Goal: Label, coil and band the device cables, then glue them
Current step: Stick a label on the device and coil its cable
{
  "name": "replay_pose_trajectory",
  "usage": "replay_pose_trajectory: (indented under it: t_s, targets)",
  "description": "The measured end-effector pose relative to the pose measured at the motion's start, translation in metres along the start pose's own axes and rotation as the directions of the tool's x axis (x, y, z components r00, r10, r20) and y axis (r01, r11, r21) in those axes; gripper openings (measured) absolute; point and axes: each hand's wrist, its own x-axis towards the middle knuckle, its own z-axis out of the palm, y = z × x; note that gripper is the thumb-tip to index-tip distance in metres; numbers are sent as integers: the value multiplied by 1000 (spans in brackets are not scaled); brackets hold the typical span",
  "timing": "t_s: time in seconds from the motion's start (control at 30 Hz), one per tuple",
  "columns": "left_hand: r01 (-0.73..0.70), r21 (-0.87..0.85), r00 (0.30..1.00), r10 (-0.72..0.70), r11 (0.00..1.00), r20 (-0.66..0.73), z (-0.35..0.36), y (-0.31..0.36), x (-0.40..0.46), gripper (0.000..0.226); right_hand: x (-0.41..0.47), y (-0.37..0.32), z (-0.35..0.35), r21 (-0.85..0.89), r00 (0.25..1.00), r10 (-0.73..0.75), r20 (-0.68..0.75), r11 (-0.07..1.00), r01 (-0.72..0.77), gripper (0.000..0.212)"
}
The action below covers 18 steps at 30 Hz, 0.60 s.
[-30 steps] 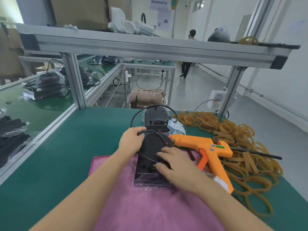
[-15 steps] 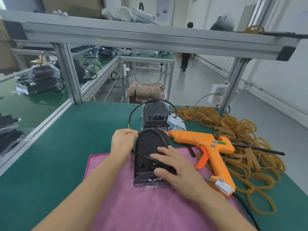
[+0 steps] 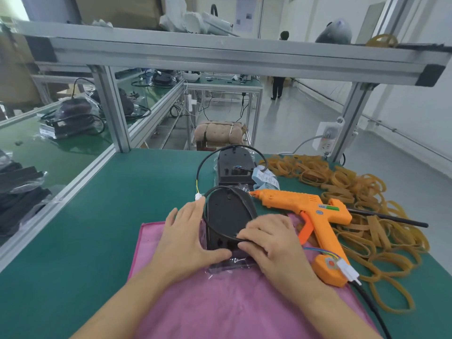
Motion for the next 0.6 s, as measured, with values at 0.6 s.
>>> replay_pose_trajectory:
  t_s: [0.6]
  targets:
    - [-400,71,902,406,914,-144,6,4,-14,36,-9,21,-40,78,896,-98,433,994,71,25]
